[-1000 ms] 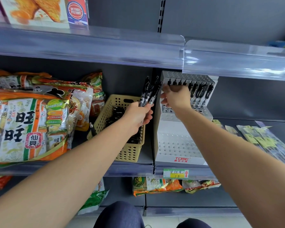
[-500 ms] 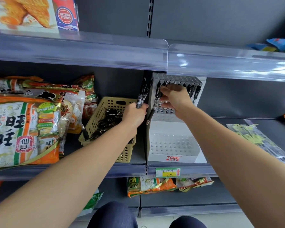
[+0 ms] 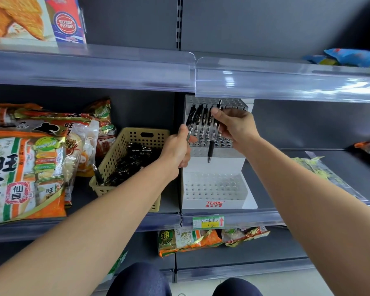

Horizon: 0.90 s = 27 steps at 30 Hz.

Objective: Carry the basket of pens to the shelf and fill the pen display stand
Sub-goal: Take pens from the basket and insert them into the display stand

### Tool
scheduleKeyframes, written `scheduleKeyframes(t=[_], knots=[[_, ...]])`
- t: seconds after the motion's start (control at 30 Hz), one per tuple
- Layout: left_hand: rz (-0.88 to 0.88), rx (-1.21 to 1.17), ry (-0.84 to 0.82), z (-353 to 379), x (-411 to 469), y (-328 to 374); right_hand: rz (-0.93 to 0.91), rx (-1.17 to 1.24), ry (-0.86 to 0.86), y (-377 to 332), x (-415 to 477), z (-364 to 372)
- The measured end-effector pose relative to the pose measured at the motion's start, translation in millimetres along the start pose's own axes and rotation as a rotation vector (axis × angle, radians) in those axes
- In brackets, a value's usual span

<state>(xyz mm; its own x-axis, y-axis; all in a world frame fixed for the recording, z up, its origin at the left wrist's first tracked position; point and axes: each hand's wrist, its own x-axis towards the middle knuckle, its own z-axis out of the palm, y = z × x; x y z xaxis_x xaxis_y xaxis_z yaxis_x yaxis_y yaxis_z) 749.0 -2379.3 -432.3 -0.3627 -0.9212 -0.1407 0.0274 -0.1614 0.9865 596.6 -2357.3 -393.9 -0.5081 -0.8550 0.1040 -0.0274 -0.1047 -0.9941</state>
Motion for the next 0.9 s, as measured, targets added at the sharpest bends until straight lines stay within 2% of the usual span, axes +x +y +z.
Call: scheduleKeyframes(t=[0.33, 0.63, 0.9], knots=[[-0.021, -0.033, -0.052, 17, -2, -1, -0.015, 0.041, 0.016, -5, 6, -21], [-0.024, -0.046, -0.025, 27, -1, 0, -0.082, -0.039, 0.131, -13, 6, -37], [-0.023, -0.061, -0.029, 32, -3, 2, -0.058, 0.026, 0.181, -8, 12, -41]])
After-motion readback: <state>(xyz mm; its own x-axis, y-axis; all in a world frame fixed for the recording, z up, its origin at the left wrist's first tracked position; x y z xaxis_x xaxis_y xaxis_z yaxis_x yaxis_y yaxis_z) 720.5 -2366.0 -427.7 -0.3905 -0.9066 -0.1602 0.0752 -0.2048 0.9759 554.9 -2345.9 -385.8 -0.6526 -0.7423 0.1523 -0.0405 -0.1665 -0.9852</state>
